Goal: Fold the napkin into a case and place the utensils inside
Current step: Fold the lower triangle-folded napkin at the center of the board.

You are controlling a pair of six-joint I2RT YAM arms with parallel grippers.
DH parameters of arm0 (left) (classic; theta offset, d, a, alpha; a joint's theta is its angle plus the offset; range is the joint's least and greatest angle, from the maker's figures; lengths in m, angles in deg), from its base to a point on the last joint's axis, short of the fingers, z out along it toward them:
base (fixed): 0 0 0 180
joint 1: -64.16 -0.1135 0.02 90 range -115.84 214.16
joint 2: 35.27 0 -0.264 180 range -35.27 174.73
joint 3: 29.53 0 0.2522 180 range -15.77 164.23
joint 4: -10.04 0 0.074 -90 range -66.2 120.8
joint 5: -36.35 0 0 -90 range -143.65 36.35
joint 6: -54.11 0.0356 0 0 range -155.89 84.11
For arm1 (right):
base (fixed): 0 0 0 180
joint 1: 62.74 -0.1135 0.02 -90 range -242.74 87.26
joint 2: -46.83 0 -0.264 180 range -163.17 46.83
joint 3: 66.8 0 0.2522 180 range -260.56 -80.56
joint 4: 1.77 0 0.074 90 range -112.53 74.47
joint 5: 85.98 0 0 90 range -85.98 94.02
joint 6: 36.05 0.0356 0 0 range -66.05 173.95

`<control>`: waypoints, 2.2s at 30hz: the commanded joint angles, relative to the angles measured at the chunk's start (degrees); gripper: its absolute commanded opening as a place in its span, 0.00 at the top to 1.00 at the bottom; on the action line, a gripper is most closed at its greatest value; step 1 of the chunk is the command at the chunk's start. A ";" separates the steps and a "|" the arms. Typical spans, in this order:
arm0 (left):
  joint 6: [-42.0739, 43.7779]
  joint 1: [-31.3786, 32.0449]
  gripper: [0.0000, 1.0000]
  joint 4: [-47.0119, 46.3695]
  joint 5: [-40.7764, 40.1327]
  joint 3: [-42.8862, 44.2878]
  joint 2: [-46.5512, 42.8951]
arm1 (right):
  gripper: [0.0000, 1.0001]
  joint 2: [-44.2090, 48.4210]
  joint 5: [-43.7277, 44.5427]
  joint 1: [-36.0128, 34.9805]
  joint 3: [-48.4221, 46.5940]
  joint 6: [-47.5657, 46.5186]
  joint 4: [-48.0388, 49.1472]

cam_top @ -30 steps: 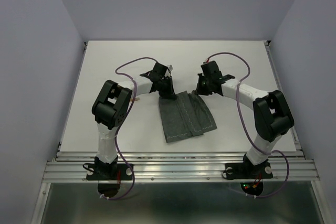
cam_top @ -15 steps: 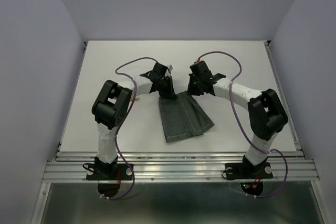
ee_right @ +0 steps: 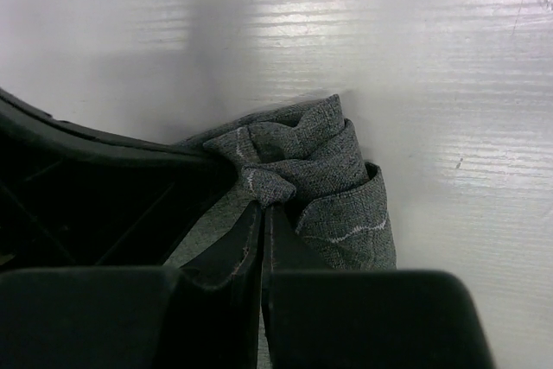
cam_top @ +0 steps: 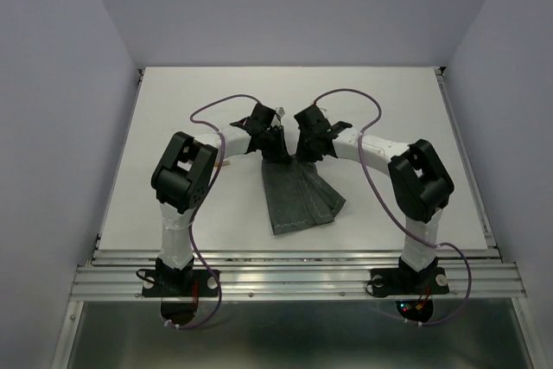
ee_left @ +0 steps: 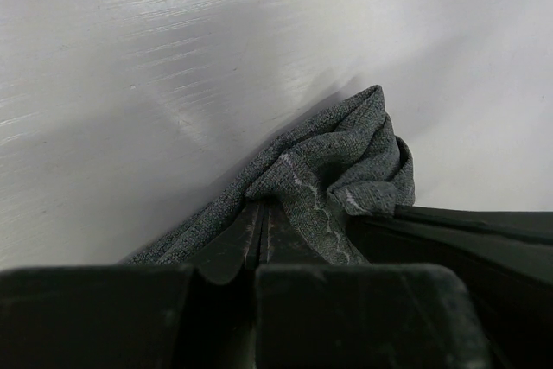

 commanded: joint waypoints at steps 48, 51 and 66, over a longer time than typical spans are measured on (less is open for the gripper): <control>-13.36 14.38 0.61 -21.51 -0.16 -20.27 -18.98 | 0.99 -7.38 5.99 -2.75 -4.64 15.10 -5.98; -12.47 16.93 0.61 -22.13 -1.21 -20.09 -18.27 | 0.99 -7.12 5.90 -2.75 -4.03 13.96 -5.81; -17.64 20.28 0.91 -25.65 -10.52 -28.25 -24.50 | 0.99 -4.66 5.64 -2.75 -0.87 9.83 -5.28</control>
